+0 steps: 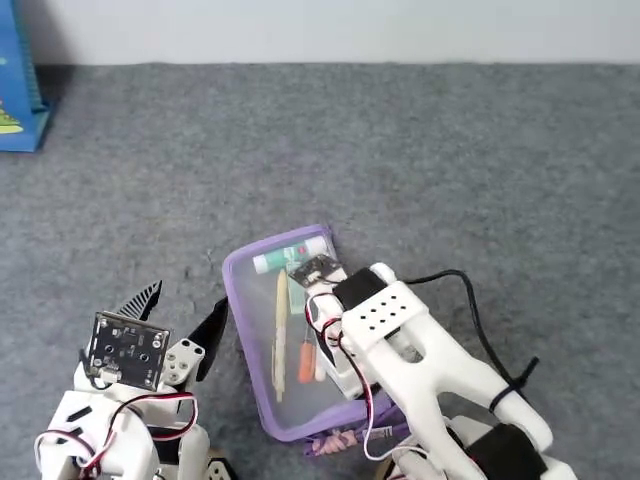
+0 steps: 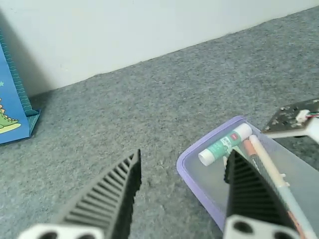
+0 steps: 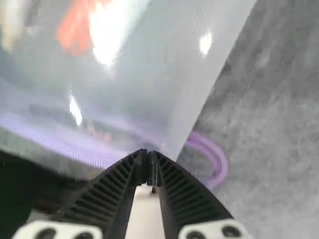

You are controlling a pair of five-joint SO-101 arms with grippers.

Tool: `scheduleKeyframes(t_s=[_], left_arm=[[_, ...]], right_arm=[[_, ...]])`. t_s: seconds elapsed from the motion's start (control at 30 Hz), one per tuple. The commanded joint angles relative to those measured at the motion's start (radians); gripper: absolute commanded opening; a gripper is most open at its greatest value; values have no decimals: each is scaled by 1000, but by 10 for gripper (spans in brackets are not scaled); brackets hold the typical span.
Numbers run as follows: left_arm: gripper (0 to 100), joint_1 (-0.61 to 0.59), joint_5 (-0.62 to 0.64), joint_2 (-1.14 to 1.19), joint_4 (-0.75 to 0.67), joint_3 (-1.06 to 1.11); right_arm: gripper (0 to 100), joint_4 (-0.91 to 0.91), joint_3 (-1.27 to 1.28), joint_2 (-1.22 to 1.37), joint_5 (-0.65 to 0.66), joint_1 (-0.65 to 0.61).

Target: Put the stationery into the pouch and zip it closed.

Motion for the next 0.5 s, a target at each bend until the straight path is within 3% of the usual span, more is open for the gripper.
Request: scheduleKeyframes(t_s=[0.0,0.27,0.47], left_arm=[[261,0,9,-3,-15,-4],[261,0,9,-3,-11,-4],[261,0,9,-3,-9,-4]], right_arm=[[9,-114,-2,5,8,4],[9,-395,0,7,8,10],[9,-576,-8,119,2,85]])
